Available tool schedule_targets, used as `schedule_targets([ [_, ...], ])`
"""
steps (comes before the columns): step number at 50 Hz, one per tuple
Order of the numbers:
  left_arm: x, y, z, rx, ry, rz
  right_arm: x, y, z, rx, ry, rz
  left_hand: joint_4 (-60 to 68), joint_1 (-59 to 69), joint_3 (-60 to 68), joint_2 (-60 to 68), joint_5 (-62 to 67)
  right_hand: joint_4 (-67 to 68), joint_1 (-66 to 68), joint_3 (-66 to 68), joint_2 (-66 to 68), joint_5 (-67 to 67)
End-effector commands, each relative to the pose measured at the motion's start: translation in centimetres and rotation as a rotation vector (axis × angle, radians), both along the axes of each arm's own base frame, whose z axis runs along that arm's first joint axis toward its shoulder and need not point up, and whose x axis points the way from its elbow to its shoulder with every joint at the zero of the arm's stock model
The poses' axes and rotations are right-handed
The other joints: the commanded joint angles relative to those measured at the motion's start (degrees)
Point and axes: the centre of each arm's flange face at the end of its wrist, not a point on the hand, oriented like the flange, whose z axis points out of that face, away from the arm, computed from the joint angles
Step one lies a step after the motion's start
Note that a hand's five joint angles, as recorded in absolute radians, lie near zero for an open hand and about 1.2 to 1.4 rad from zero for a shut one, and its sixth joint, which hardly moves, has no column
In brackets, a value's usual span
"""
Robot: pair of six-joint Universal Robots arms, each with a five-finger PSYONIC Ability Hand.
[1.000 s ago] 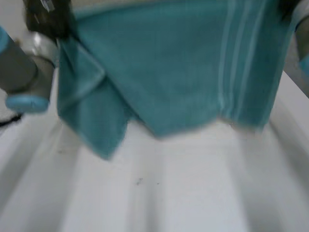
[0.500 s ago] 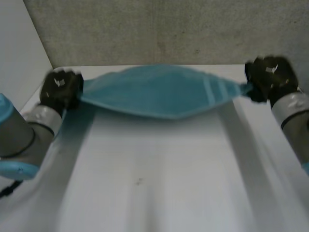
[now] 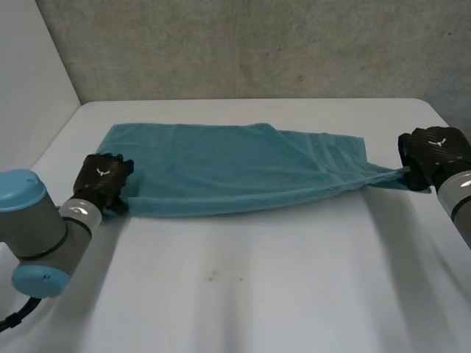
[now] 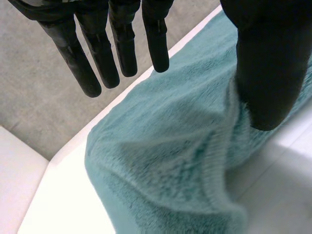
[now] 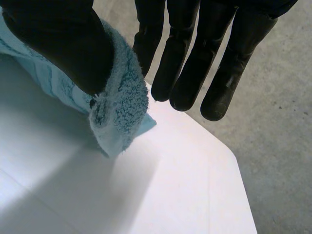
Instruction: Fold the laundry
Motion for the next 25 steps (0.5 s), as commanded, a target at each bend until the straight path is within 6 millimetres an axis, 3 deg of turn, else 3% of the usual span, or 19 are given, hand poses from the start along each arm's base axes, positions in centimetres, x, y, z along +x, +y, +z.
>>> schedule_targets([
  [1,1.2,-0.6,-0.2,-0.007,-0.026,0.031,-0.3,-0.2,-0.1,0.001,0.005,0.002,3.21,2.1,2.4,2.52,3.56,11.62,24.19,12.32,12.45,13.18],
  [11,3.2,-0.8,-0.6,-0.018,-0.148,0.065,-0.3,-0.3,-0.3,-0.003,0.02,0.005,8.09,6.98,7.28,7.4,8.43,11.62,24.19,12.32,12.45,13.18],
  [17,4.7,-1.2,-0.6,-0.019,-0.184,0.101,-0.3,-0.5,-0.8,0.004,0.044,0.004,27.56,26.45,26.75,26.87,27.91,11.62,24.19,12.32,12.45,13.18],
  [19,5.1,-1.3,-0.3,-0.022,-0.182,0.111,-0.3,-0.4,-0.8,0.01,0.045,0.008,40.16,39.05,39.35,39.47,40.51,11.62,24.19,12.32,12.45,13.18],
  [20,5.5,-1.2,0.0,-0.023,-0.181,0.118,-0.3,-0.4,-0.8,0.013,0.046,0.008,54.02,52.92,53.21,53.33,54.37,11.62,24.19,12.32,12.45,13.18],
  [25,5.6,0.1,1.4,-0.043,-0.181,0.125,-0.3,-0.1,-1.0,0.029,0.071,0.014,54.16,53.06,53.35,53.47,54.51,11.62,24.19,12.32,12.45,13.18],
])
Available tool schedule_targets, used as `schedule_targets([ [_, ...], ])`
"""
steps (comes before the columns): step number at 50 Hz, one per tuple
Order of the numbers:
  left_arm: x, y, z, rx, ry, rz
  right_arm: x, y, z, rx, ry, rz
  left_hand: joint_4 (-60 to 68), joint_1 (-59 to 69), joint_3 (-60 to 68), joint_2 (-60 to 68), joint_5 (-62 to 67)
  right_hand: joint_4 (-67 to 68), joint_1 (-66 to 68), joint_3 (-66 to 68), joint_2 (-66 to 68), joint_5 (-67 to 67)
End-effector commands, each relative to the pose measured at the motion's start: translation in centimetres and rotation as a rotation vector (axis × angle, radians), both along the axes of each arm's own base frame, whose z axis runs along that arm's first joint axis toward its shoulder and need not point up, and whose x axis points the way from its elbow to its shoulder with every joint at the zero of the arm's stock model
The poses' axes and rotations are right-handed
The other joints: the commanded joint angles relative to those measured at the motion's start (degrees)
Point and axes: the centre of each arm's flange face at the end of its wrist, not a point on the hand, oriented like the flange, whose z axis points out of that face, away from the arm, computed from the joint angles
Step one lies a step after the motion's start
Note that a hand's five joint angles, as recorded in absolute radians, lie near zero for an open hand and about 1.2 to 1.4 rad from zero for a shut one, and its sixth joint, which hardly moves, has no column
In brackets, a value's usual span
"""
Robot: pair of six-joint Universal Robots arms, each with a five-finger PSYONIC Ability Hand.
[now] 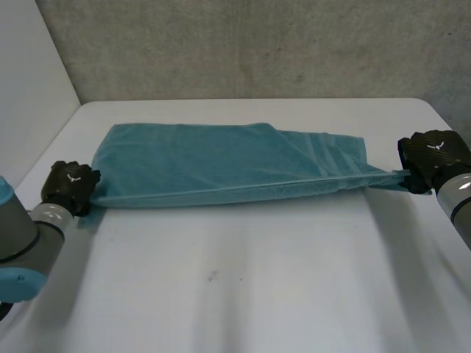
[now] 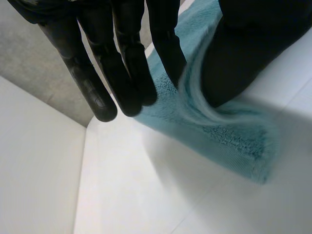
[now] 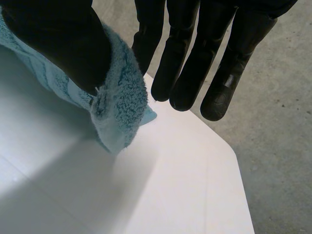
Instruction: Fold the laundry
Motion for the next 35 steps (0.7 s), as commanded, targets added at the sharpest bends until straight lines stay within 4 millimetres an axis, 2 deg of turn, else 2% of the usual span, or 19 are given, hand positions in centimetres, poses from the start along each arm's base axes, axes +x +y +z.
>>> schedule_targets([
  [1,0.8,1.4,2.3,-0.03,0.004,0.022,0.0,0.4,-0.3,0.032,0.039,0.008,24.51,22.34,23.8,23.68,25.32,11.62,24.19,12.32,12.45,13.18],
  [5,0.8,3.2,5.4,-0.081,0.003,0.023,-0.1,1.5,-0.2,0.111,0.133,0.033,24.51,22.34,23.8,23.68,25.32,11.62,24.19,12.32,12.45,13.18],
  [6,0.9,4.2,6.6,-0.09,0.0,0.023,-0.2,1.8,-0.1,0.137,0.16,0.041,24.51,22.34,23.8,23.68,25.32,11.62,24.19,12.32,12.45,13.18],
  [9,0.9,5.6,8.0,-0.084,-0.004,0.024,-0.6,2.8,0.2,0.217,0.257,0.067,24.51,22.34,23.8,23.68,25.32,11.62,24.19,12.32,12.45,13.18],
  [10,1.1,6.5,8.7,-0.061,-0.013,0.027,-1.3,4.1,0.4,0.313,0.358,0.103,24.51,22.34,23.8,23.68,25.32,11.62,24.19,12.32,12.45,13.18],
  [15,1.7,9.1,8.9,0.097,-0.111,0.021,-2.6,6.8,0.7,0.483,0.494,0.163,24.51,22.34,23.8,23.68,25.32,11.62,24.19,12.32,12.45,13.18],
  [18,1.5,10.6,8.1,0.216,-0.189,-0.023,-3.1,6.9,1.1,0.481,0.503,0.161,24.51,22.34,23.8,23.68,25.32,11.62,24.19,12.32,12.45,13.18],
  [20,1.4,10.7,8.0,0.225,-0.211,-0.045,-3.1,6.6,1.1,0.461,0.503,0.155,24.51,22.34,23.8,23.68,25.32,11.62,24.19,12.32,12.45,13.18],
  [24,1.4,8.7,7.9,0.154,-0.219,-0.045,-2.8,5.5,1.0,0.39,0.507,0.147,24.51,22.34,23.8,23.68,25.32,11.62,24.19,12.32,12.45,13.18],
  [27,0.9,5.9,7.1,0.065,-0.225,-0.054,-2.8,3.0,-0.5,0.347,0.494,0.114,24.51,22.34,23.8,23.68,25.32,11.62,24.19,12.32,12.45,13.18],
  [29,0.0,4.7,6.7,0.014,-0.23,-0.075,-2.5,0.9,-1.6,0.311,0.455,0.078,24.51,22.34,23.8,23.68,25.32,11.62,24.19,12.32,12.45,13.18],
  [30,-1.3,3.8,6.4,-0.037,-0.232,-0.106,-2.3,0.3,-1.8,0.297,0.435,0.062,24.51,22.34,23.8,23.68,25.32,11.62,24.19,12.32,12.45,13.18],
  [35,-4.0,0.2,5.1,-0.18,-0.23,-0.154,-1.1,-3.0,-2.8,0.223,0.348,-0.027,24.51,22.34,23.8,23.68,25.32,11.62,24.19,12.32,12.45,13.18],
])
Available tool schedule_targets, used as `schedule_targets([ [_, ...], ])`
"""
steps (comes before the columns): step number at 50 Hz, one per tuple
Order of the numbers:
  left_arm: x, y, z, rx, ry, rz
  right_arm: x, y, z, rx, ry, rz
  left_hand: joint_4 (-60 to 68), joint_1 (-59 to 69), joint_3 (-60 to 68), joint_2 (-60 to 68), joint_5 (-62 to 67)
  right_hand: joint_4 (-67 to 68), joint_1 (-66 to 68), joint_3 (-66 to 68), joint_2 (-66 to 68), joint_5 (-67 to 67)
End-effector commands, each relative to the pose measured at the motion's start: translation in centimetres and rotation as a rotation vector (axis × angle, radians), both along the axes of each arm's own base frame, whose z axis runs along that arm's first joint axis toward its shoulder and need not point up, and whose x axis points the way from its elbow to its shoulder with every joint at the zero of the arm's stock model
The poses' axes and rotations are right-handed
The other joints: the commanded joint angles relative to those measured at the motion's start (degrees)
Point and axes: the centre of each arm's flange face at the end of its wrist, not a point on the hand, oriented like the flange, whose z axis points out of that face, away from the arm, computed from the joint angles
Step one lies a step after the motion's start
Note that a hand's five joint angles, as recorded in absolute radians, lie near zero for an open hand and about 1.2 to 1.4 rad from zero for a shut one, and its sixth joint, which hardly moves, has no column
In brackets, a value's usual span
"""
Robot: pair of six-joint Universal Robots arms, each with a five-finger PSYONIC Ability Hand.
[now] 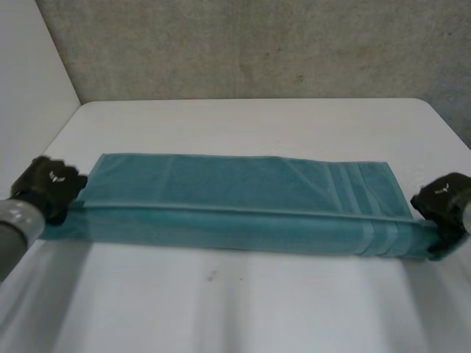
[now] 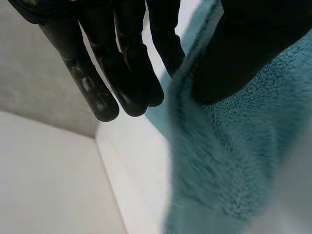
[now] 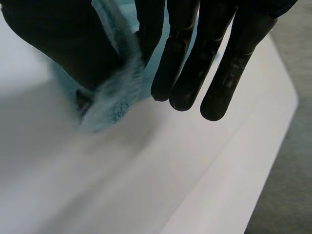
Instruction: Fold the laundry
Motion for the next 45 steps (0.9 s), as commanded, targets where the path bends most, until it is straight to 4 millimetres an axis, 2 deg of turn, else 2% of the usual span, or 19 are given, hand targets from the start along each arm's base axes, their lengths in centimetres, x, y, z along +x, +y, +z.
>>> schedule_targets([
  [1,-4.6,-6.4,-2.1,-0.253,0.015,-0.109,1.7,-6.2,-2.3,-0.159,-0.123,-0.131,11.49,15.16,11.67,11.34,14.97,11.63,24.19,12.32,12.45,13.18],
  [10,-7.3,-12.5,-5.6,-0.347,0.023,-0.127,3.9,-11.5,-3.4,-0.376,-0.162,-0.106,11.49,15.16,11.67,11.34,14.97,11.63,24.19,12.32,12.45,13.18],
  [17,-7.8,-14.7,-7.8,-0.36,0.023,-0.133,5.7,-13.8,-5.3,-0.434,-0.179,-0.074,11.49,15.16,11.67,11.34,14.97,11.63,24.19,12.32,12.45,13.18],
  [20,-8.0,-14.9,-8.4,-0.361,0.023,-0.142,6.0,-14.0,-6.0,-0.434,-0.176,-0.08,11.49,15.16,11.67,11.34,14.97,-23.52,-10.96,-22.83,-22.69,-21.97],
  [21,-8.0,-14.9,-8.4,-0.366,0.023,-0.142,6.0,-14.1,-6.2,-0.434,-0.174,-0.097,-1.31,2.36,-1.13,-1.46,2.17,-46.12,-33.55,-45.42,-45.29,-44.56],
  [22,-8.0,-14.9,-8.3,-0.377,0.024,-0.142,5.9,-14.2,-6.2,-0.436,-0.175,-0.111,-31.91,-28.25,-31.73,-32.06,-28.44,-58.33,-45.77,-57.64,-57.51,-56.78],
  [23,-8.1,-14.8,-8.2,-0.385,0.024,-0.142,5.8,-14.2,-6.3,-0.438,-0.173,-0.128,-44.21,-40.54,-44.03,-44.36,-40.73,-58.37,-45.81,-57.68,-57.55,-56.82],
  [25,-8.4,-14.6,-8.0,-0.398,0.027,-0.148,5.7,-14.3,-6.2,-0.452,-0.186,-0.162,-57.07,-53.4,-56.89,-57.22,-53.59,-58.37,-45.81,-57.68,-57.55,-56.82],
  [28,-8.9,-14.3,-7.6,-0.415,0.032,-0.155,5.6,-14.4,-6.0,-0.464,-0.208,-0.175,-57.79,-54.12,-57.61,-57.94,-54.31,-58.37,-45.81,-57.68,-57.55,-56.82],
  [29,-9.2,-13.7,-6.0,-0.444,0.041,-0.161,5.6,-14.3,-5.4,-0.482,-0.24,-0.182,-58.29,-54.62,-58.11,-58.44,-54.81,-58.37,-45.81,-57.68,-57.55,-56.82],
  [30,-9.2,-13.7,-6.0,-0.444,0.041,-0.162,5.6,-14.3,-5.4,-0.482,-0.24,-0.182,-58.29,-54.63,-58.11,-58.44,-54.82,-58.37,-45.81,-57.68,-57.55,-56.82],
  [31,-9.2,-13.5,-5.6,-0.448,0.045,-0.163,5.5,-14.1,-3.9,-0.504,-0.281,-0.191,-58.29,-54.63,-58.11,-58.44,-54.82,-58.37,-45.81,-57.68,-57.55,-56.82],
  [32,-9.2,-13.1,-4.8,-0.457,0.05,-0.164,5.1,-13.6,-1.2,-0.543,-0.349,-0.209,-58.29,-54.63,-58.11,-58.44,-54.82,-58.37,-45.81,-57.68,-57.55,-56.82],
  [33,-9.2,-13.1,-4.8,-0.458,0.05,-0.164,5.0,-13.3,-0.4,-0.553,-0.37,-0.213,-58.29,-54.63,-58.11,-58.44,-54.82,-58.37,-45.81,-57.68,-57.55,-56.82],
  [36,-9.3,-11.2,-1.7,-0.481,0.073,-0.174,4.8,-11.7,2.3,-0.571,-0.453,-0.203,-58.29,-54.63,-58.11,-58.44,-54.82,-58.37,-45.81,-57.68,-57.55,-56.82],
  [39,-9.2,-10.1,-0.3,-0.479,0.105,-0.18,5.0,-9.6,4.8,-0.575,-0.511,-0.157,-58.29,-54.63,-58.11,-58.44,-54.82,-58.37,-45.81,-57.68,-57.55,-56.82],
  [41,-8.9,-9.5,0.7,-0.477,0.14,-0.177,5.0,-9.0,5.4,-0.575,-0.522,-0.143,-58.29,-54.63,-58.11,-58.44,-54.82,-58.37,-45.81,-57.68,-57.55,-56.82],
  [42,-8.4,-9.0,1.5,-0.467,0.184,-0.169,5.1,-7.3,6.7,-0.568,-0.54,-0.091,-58.29,-54.63,-58.11,-58.44,-54.82,-58.37,-45.81,-57.68,-57.55,-56.82],
  [45,-7.5,-7.6,2.5,-0.415,0.279,-0.147,4.5,-6.1,7.0,-0.53,-0.538,-0.06,-58.29,-54.63,-58.11,-58.44,-54.82,-58.37,-45.81,-57.68,-57.55,-56.82],
])
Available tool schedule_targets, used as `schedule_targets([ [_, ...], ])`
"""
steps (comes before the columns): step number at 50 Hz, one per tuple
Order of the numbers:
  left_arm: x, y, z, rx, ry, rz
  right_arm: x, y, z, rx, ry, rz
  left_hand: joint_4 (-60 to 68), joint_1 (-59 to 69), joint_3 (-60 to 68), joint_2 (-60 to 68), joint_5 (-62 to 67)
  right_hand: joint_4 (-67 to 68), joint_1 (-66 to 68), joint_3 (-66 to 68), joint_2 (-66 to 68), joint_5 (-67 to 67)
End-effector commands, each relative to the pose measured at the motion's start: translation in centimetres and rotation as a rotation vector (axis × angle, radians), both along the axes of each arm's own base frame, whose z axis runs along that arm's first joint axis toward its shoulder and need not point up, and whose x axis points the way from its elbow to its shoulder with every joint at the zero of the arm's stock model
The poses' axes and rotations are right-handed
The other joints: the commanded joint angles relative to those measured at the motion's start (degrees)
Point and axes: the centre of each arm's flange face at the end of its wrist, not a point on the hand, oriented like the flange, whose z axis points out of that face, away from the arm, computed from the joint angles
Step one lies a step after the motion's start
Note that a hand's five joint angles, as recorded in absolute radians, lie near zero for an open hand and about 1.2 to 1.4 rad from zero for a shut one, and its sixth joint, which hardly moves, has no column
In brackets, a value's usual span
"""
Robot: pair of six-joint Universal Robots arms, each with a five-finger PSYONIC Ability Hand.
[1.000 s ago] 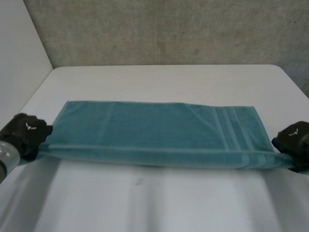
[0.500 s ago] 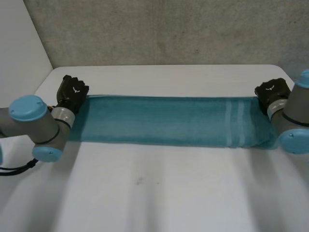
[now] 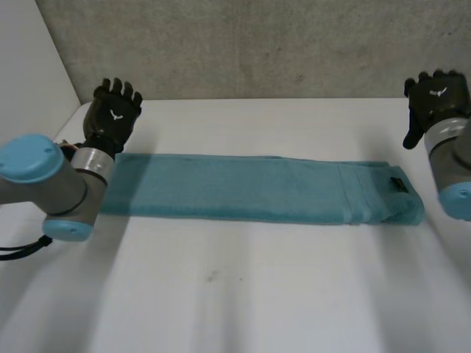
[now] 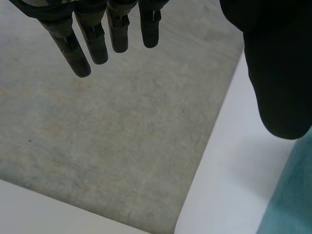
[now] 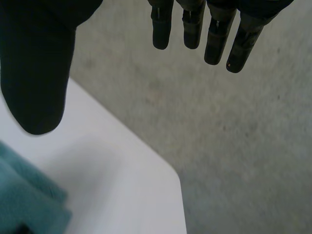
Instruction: Fold the laundry
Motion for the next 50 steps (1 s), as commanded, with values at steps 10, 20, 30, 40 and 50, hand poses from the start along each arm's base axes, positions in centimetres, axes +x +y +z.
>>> schedule_targets([
  [10,4.5,7.0,2.5,0.389,0.393,0.032,-5.1,7.3,-0.7,0.416,-0.071,0.135,-1.36,-1.14,-1.91,-1.31,-2.03,9.54,11.11,10.58,10.36,9.23],
  [20,4.1,9.0,0.7,0.448,0.443,0.023,-6.3,5.9,-6.4,0.479,-0.084,0.108,-1.02,-0.8,-1.57,-0.97,-1.69,20.67,22.24,21.71,21.49,20.36],
  [30,4.5,8.7,0.5,0.383,0.462,0.043,-6.8,4.3,-9.3,0.435,-0.081,0.101,-1.02,-0.8,-1.57,-0.97,-1.69,20.83,22.41,21.88,21.65,20.53],
  [40,4.4,9.1,0.1,0.398,0.459,0.045,-6.7,3.7,-10.2,0.436,-0.083,0.113,-1.02,-0.8,-1.57,-0.97,-1.69,27.72,29.29,28.76,28.54,27.41],
  [50,4.4,9.2,0.0,0.401,0.458,0.045,-7.4,2.2,-10.1,0.333,-0.064,0.077,-1.19,-0.97,-1.74,-1.14,-1.86,66.7,68.27,67.74,67.52,66.39],
])
